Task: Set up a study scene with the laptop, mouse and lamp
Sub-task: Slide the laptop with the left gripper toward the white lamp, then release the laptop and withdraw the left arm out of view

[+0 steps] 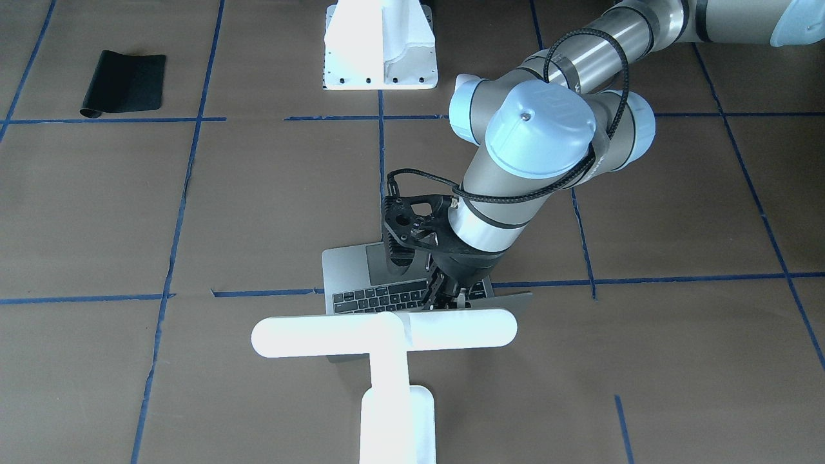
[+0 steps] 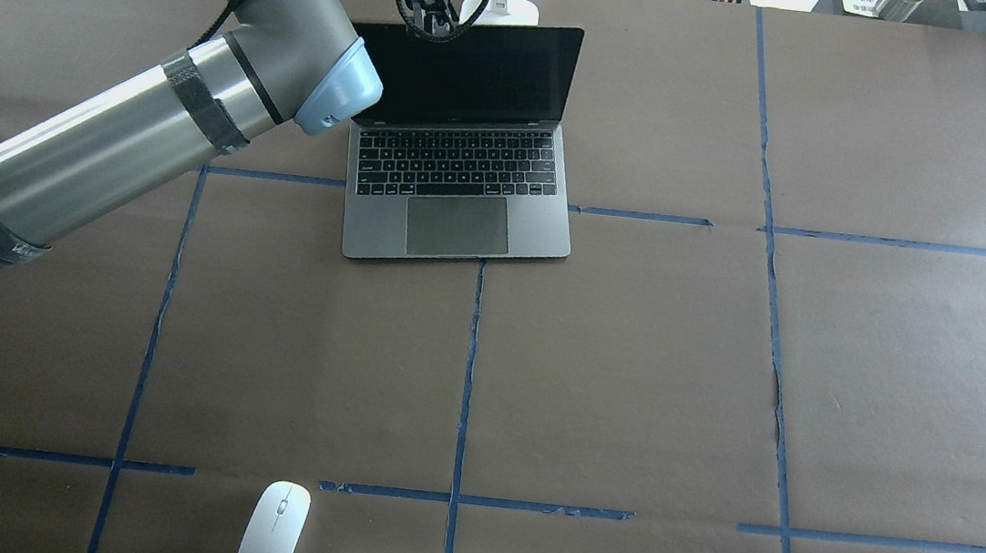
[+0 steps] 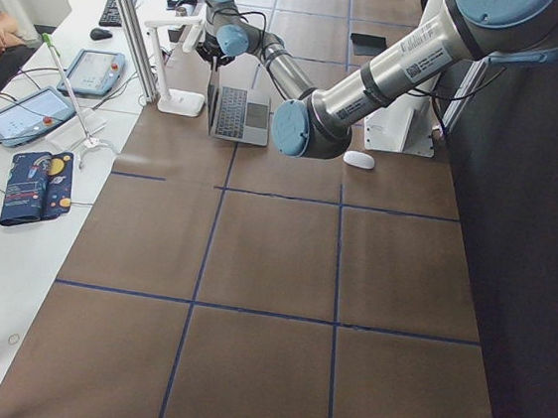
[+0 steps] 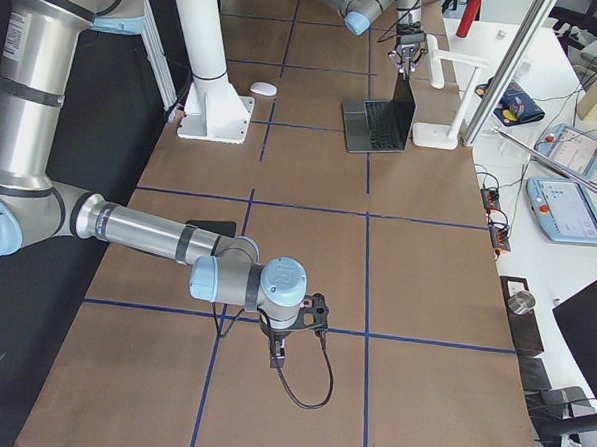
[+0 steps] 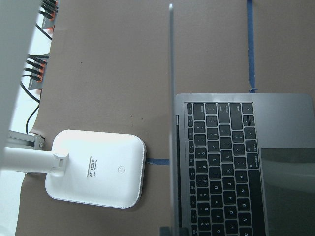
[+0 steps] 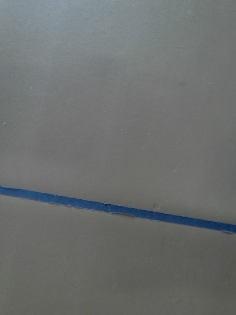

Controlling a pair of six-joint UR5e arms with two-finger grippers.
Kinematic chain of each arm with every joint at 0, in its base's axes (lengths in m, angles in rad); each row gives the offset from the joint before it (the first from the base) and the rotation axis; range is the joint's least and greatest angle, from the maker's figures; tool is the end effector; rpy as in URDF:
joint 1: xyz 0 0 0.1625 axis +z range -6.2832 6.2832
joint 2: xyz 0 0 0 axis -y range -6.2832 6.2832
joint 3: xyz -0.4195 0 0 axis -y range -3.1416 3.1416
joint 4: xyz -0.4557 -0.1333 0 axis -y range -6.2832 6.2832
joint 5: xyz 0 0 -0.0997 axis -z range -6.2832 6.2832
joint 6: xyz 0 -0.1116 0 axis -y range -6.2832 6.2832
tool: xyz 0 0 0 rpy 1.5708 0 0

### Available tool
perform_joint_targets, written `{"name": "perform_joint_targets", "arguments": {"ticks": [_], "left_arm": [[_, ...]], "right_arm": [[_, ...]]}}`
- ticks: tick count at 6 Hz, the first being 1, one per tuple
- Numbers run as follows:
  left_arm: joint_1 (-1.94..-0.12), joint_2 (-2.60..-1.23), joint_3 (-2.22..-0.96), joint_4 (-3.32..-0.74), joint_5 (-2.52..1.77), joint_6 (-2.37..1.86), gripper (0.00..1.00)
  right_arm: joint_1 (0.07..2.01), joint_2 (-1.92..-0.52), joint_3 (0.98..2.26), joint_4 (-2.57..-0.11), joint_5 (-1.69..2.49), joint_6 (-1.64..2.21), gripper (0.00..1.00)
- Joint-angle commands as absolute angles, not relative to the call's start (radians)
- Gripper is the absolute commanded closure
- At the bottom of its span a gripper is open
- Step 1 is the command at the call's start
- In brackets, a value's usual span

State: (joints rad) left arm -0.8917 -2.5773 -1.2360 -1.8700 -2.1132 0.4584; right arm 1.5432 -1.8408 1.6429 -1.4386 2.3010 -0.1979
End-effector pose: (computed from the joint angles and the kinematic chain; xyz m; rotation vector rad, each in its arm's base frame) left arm 0.4727 -0.7061 0.0749 0.9556 0.6473 1.2816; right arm 0.0470 -0.4304 0.7459 -0.0004 -0.7338 -0.1913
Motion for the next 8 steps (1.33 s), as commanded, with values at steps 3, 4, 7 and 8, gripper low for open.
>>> {"name": "perform_joint_targets", "arguments": {"ticks": [3, 4, 7, 8], "left_arm": [[-0.9, -2.443, -1.408, -1.861, -2.111, 0.462, 0.46], [-0.911, -2.371, -1.486, -1.858, -2.117, 0.465, 0.4], [-0.96, -2.098, -1.727, -1.842, -2.118, 0.465, 0.26], [-0.986, -2.016, -1.774, -1.842, -2.118, 0.468, 0.02]], "right_arm": [[1.543, -1.841, 1.643, -1.439, 2.301, -0.198, 0.0], [1.543, -1.841, 1.641, -1.439, 2.301, -0.198, 0.0], [1.543, -1.841, 1.641, -1.437, 2.301, -0.199, 0.0], [1.543, -1.841, 1.641, -1.437, 2.301, -0.201, 0.0]]}}
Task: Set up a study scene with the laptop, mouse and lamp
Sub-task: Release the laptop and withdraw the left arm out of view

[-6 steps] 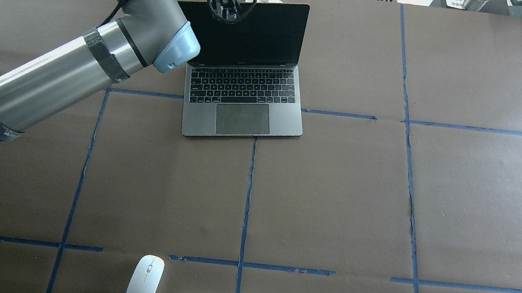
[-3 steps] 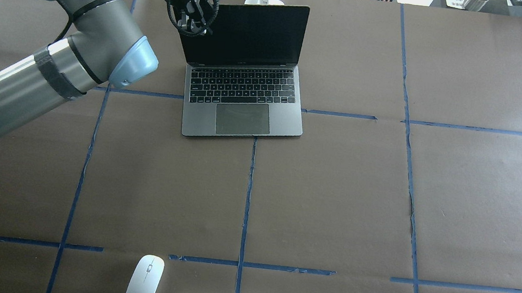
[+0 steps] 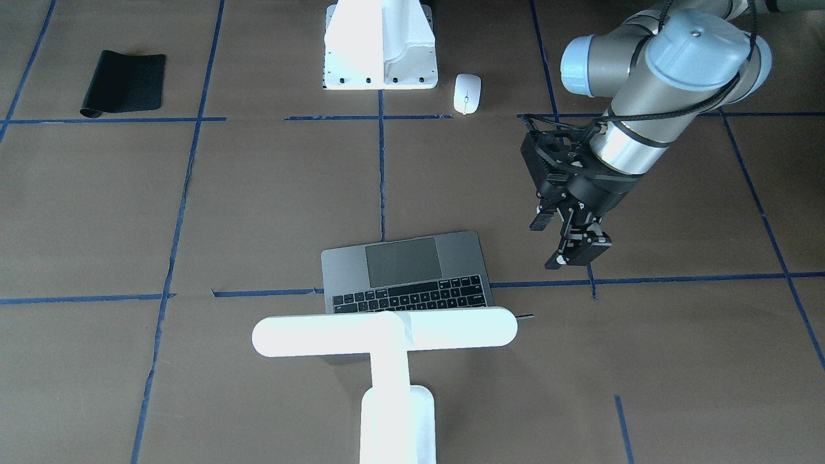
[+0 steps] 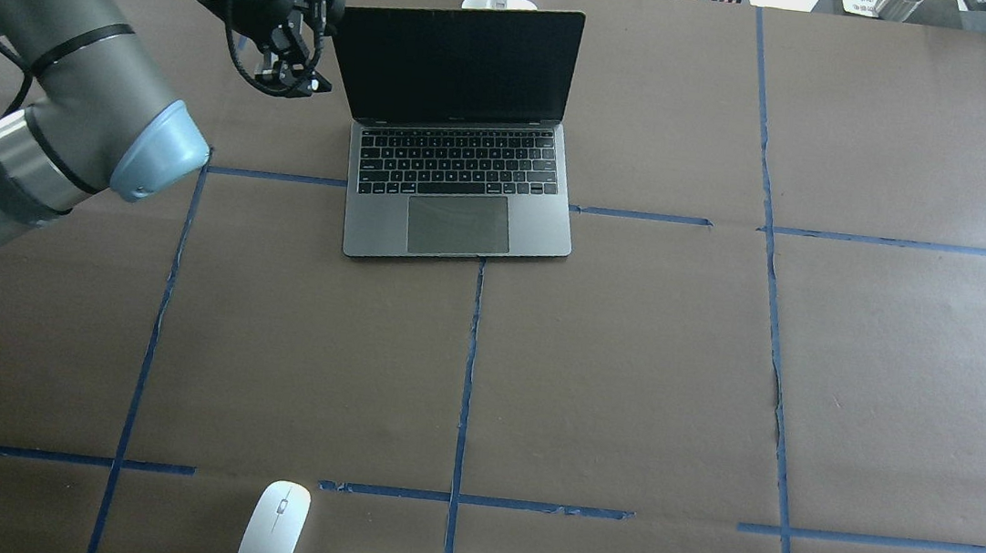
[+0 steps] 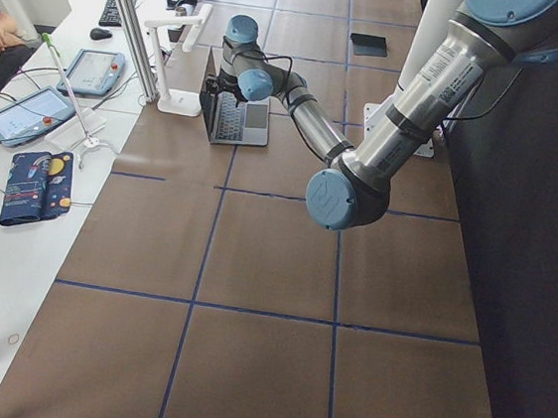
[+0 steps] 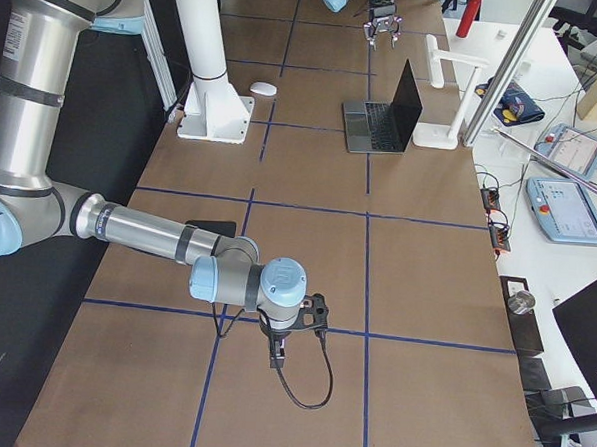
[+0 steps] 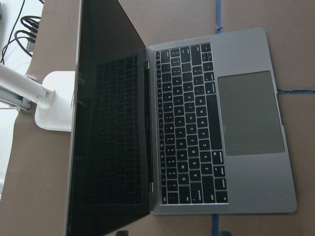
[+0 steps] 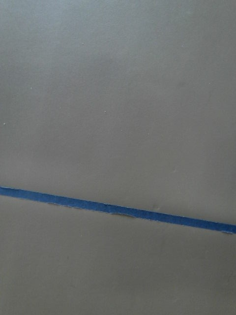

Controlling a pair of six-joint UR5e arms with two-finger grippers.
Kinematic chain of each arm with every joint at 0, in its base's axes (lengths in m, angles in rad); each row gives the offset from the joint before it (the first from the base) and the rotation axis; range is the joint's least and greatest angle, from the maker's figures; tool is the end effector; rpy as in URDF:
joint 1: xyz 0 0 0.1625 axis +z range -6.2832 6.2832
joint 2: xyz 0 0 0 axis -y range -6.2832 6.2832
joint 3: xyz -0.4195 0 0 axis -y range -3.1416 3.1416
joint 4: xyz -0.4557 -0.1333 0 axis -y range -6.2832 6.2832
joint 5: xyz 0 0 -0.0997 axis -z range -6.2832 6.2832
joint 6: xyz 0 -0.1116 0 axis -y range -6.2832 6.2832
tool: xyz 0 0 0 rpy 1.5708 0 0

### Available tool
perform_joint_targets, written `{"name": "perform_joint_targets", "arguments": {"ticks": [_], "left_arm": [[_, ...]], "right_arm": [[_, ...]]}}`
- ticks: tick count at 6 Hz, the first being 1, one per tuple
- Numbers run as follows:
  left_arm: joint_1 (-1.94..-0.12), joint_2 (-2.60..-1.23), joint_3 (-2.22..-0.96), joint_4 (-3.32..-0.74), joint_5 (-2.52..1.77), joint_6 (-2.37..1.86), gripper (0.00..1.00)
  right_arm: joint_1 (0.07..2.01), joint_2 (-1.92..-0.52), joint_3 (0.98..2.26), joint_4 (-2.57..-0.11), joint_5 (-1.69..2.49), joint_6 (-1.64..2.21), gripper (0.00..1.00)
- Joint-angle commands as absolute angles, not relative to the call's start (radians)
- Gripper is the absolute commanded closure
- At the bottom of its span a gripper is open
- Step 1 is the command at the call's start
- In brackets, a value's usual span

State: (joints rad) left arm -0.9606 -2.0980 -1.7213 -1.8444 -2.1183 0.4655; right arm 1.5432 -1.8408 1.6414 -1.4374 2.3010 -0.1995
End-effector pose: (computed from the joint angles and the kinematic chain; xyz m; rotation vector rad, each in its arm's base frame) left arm 0.3404 -0.6180 0.2135 0.9513 0.6117 1.2271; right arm 0.0470 -0.4302 0.7466 -0.0001 -0.7338 -0.1927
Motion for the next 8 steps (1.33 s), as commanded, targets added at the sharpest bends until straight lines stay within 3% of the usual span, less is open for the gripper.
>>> {"name": "perform_joint_targets", "arguments": {"ticks": [1, 4, 8], "left_arm": [[-1.014, -1.946, -1.799, -1.826, -2.12, 0.551, 0.0], [-1.127, -1.852, -1.839, -1.517, -2.138, 0.555, 0.0], [-1.322, -1.608, -1.822, -1.473, -2.267, 0.246, 0.0]], "right_arm": [[1.545, -1.841, 1.641, -1.437, 2.301, -0.201, 0.0], [1.543, -1.841, 1.647, -1.434, 2.301, -0.199, 0.0], [1.543, -1.832, 1.664, -1.382, 2.318, -0.181, 0.0]]}}
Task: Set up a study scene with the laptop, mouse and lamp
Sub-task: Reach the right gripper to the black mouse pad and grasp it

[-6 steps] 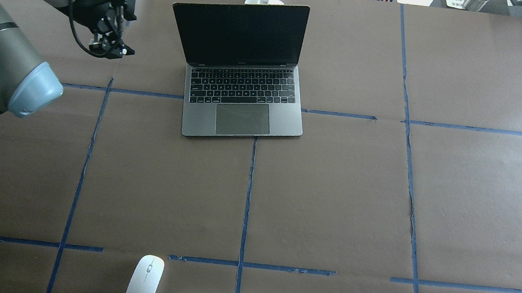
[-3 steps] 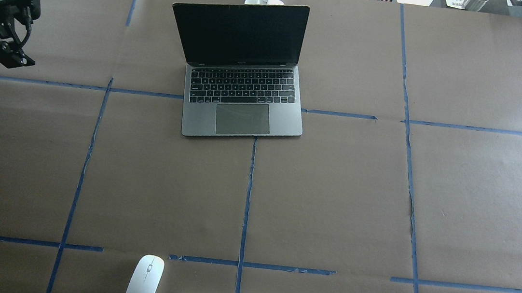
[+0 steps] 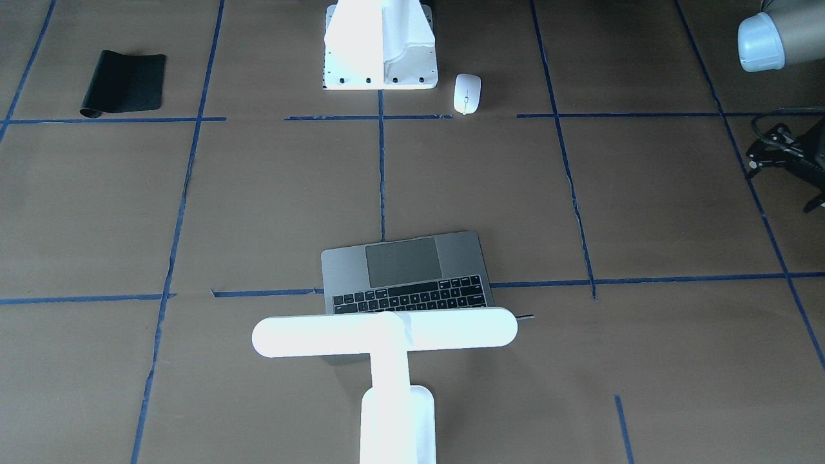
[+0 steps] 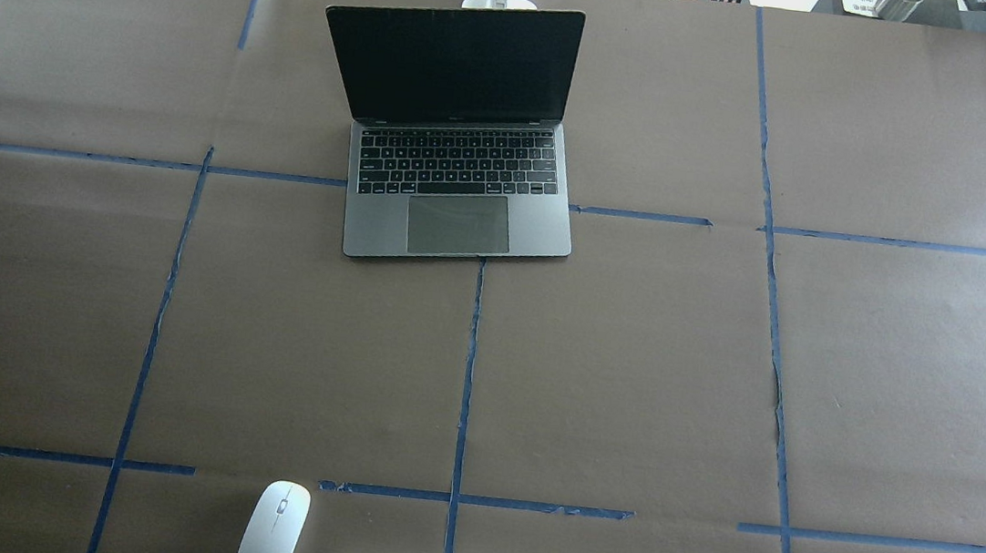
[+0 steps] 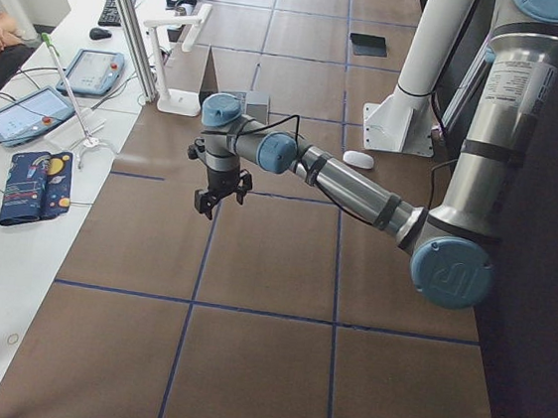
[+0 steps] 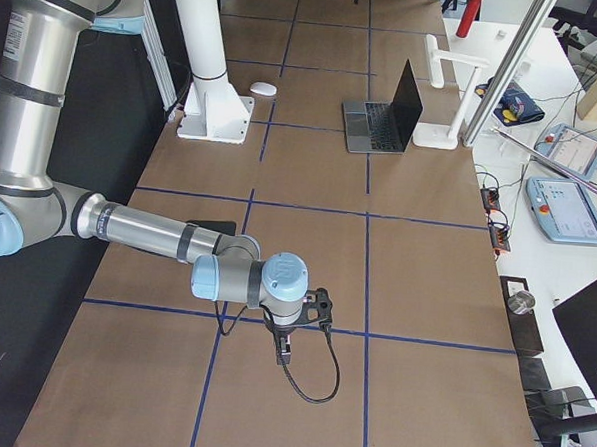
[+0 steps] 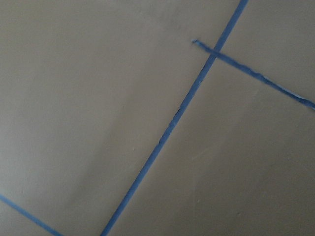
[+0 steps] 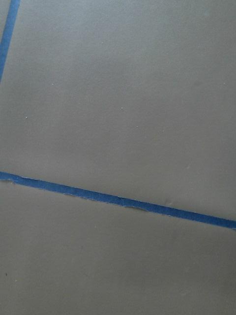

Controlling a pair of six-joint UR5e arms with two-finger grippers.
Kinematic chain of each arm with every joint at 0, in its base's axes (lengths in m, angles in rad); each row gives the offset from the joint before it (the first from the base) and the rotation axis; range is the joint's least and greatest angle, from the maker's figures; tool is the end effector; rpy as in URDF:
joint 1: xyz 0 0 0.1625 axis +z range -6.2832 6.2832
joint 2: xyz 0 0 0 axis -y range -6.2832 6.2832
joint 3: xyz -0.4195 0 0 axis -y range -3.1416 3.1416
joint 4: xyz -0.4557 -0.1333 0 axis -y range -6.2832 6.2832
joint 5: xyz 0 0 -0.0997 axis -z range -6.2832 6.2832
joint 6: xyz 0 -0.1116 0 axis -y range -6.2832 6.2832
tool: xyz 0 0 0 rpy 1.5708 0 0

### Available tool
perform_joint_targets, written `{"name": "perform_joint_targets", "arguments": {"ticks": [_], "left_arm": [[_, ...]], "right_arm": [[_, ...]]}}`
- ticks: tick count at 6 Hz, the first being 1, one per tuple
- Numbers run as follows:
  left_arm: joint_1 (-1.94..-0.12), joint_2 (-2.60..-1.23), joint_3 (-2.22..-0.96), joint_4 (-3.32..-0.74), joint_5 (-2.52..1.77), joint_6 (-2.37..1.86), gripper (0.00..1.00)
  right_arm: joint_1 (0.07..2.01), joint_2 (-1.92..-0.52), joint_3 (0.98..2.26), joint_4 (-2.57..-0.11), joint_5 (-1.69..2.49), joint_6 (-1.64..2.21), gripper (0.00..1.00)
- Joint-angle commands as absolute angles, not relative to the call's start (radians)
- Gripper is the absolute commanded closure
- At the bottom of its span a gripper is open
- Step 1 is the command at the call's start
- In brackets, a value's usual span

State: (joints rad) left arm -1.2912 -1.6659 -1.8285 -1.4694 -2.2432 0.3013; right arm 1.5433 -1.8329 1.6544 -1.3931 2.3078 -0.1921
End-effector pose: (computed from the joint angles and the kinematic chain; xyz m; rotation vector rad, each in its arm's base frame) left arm 0.1003 -0.5806 0.4824 0.2536 0.6781 0.6403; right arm 0.0462 -0.4408 0.7313 0.0599 -0.7360 -0.2093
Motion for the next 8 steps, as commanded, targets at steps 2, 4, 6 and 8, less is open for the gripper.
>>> {"name": "perform_joint_targets", "arguments": {"ticks": [2, 4, 6, 8], "left_arm": [[-1.417, -1.539, -1.818, -1.476, -2.275, 0.245, 0.0], [-1.469, -1.488, -1.816, -1.477, -2.405, 0.093, 0.0], [-1.471, -1.462, -1.828, -1.482, -2.407, 0.091, 0.0], [-1.47, -1.462, -1.832, -1.48, -2.407, 0.091, 0.0]], "right_arm": [[1.537, -1.835, 1.693, -1.367, 2.458, -0.097, 0.0], [1.447, -1.876, 1.8, -1.278, 2.477, 0.184, 0.0], [1.289, -1.983, 1.85, -0.964, 2.476, 0.541, 0.0], [1.099, -2.102, 1.848, -0.606, 2.424, 0.838, 0.0]]}}
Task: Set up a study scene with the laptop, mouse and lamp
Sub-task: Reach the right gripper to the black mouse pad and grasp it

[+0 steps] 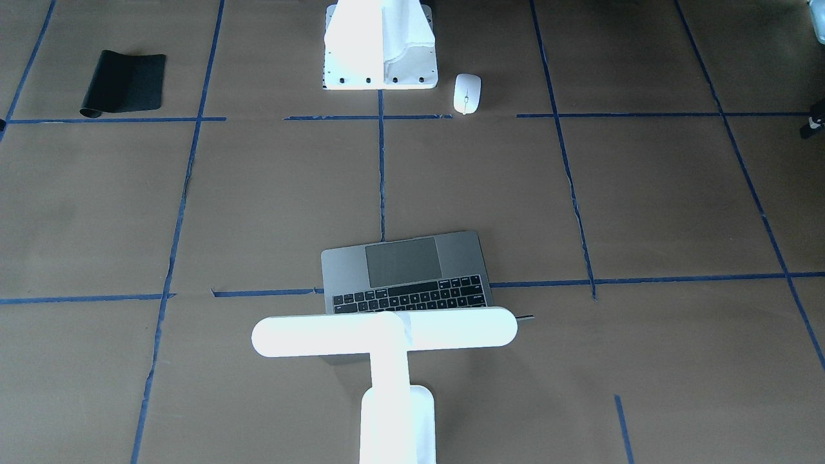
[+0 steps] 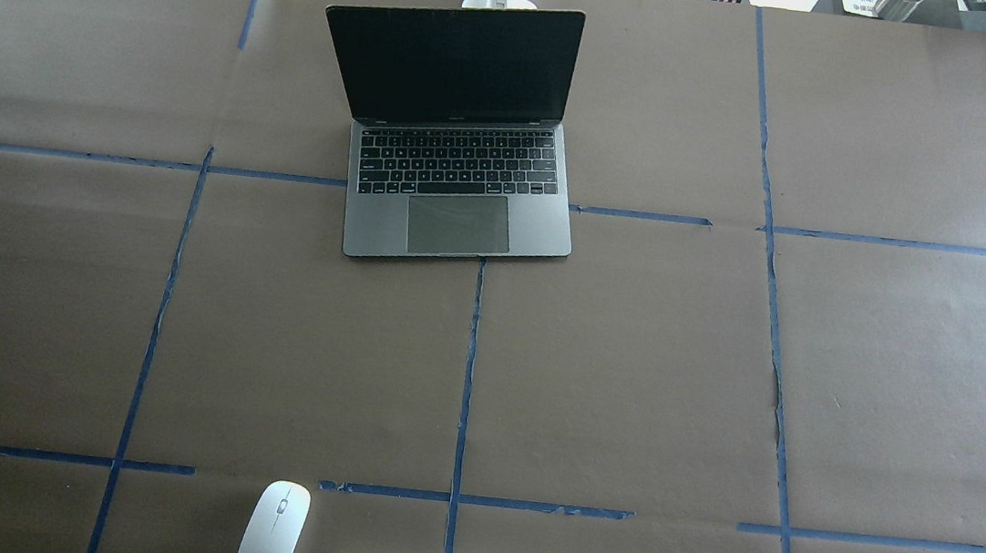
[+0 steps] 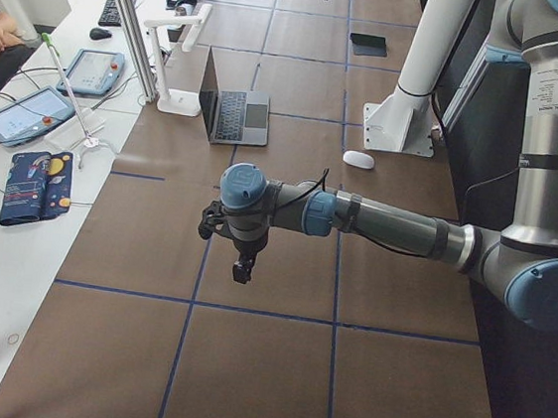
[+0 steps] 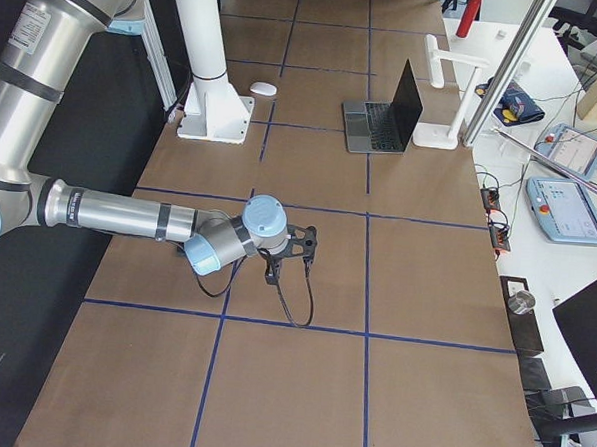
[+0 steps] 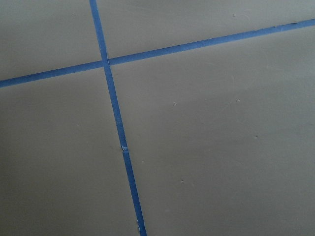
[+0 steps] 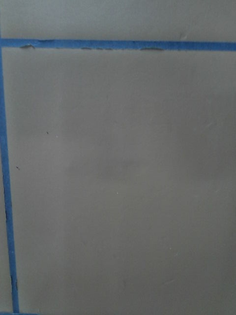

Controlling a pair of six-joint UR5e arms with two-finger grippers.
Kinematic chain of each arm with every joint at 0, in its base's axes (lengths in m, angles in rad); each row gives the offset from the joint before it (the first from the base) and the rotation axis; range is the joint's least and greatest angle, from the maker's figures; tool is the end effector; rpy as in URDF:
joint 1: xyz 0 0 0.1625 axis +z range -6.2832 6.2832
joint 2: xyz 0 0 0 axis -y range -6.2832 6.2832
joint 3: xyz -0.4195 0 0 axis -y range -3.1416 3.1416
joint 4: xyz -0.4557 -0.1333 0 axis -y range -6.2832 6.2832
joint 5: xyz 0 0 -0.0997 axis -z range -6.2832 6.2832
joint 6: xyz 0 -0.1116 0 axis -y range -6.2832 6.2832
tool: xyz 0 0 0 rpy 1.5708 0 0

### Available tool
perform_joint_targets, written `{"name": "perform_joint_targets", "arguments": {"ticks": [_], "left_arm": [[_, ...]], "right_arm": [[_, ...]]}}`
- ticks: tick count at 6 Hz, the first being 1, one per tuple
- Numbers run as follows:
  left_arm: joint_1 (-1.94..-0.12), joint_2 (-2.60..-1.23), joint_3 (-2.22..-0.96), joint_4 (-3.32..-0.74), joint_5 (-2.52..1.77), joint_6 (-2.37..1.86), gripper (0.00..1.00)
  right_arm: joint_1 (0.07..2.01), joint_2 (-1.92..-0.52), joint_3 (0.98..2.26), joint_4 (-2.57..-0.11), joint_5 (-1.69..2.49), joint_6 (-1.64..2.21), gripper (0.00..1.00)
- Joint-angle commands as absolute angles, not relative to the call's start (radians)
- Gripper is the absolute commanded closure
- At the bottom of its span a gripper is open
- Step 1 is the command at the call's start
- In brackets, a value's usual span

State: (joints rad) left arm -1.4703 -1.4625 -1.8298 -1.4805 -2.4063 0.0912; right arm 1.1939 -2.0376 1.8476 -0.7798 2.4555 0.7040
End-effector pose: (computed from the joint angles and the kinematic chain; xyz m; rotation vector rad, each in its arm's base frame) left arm 0.0008 -0.5117 0.5798 0.0531 0.8371 0.2056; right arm -0.0965 -0.3715 0.6251 0.0397 -1.0203 0.0325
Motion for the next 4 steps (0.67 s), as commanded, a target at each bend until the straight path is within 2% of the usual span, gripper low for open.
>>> {"name": "perform_joint_targets", "arguments": {"ticks": [1, 4], "left_arm": [[-1.47, -1.462, -1.832, -1.482, -2.407, 0.091, 0.0], [-1.471, -1.45, -1.845, -1.482, -2.408, 0.089, 0.0]], "right_arm": [[1.027, -2.162, 1.848, -0.515, 2.392, 0.88, 0.0], [0.849, -2.259, 1.845, -0.384, 2.228, 0.966, 0.01]]}}
